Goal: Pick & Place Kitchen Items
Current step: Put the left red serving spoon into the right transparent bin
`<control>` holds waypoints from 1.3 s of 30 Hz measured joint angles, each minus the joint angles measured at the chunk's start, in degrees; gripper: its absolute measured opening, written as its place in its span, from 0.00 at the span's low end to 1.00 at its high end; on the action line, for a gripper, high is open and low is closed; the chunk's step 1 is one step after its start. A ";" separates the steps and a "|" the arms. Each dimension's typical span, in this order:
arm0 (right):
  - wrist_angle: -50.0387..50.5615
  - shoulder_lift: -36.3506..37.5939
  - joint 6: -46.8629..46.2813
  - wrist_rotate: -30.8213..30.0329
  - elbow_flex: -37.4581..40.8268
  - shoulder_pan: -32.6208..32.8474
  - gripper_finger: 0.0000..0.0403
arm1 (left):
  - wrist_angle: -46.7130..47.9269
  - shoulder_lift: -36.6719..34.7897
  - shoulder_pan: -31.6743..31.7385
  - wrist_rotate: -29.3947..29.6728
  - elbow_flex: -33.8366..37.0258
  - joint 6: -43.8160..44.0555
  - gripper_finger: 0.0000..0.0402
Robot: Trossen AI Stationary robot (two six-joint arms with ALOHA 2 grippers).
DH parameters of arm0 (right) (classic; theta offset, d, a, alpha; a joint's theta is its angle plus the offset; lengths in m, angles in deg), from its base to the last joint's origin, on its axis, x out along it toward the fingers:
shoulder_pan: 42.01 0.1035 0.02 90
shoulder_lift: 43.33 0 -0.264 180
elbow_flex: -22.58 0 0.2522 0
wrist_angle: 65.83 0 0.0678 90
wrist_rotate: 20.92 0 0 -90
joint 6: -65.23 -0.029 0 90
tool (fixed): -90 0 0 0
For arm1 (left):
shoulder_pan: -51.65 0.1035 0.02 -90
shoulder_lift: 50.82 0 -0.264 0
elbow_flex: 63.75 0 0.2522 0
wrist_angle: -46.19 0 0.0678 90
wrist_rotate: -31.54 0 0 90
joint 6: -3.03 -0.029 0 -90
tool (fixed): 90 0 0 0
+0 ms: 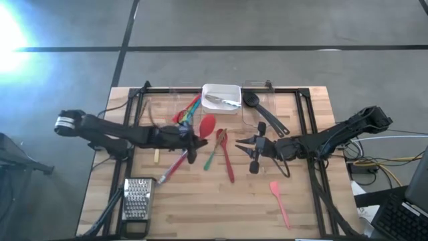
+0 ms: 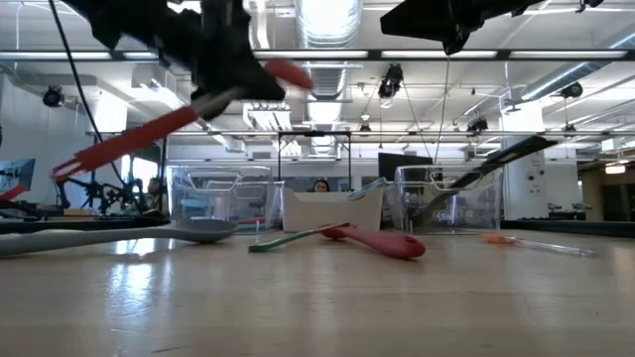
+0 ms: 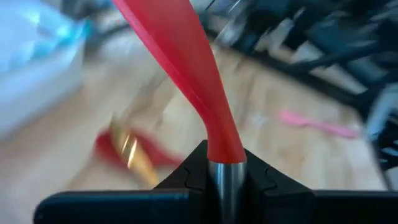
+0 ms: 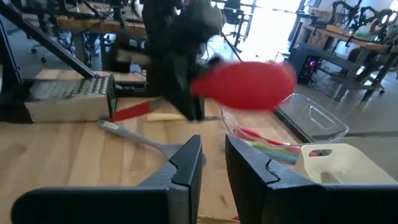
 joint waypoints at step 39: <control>-33.70 -17.42 4.59 7.58 -2.50 -2.11 0.44 | -46.73 15.21 1.45 -24.06 -12.44 -33.99 0.10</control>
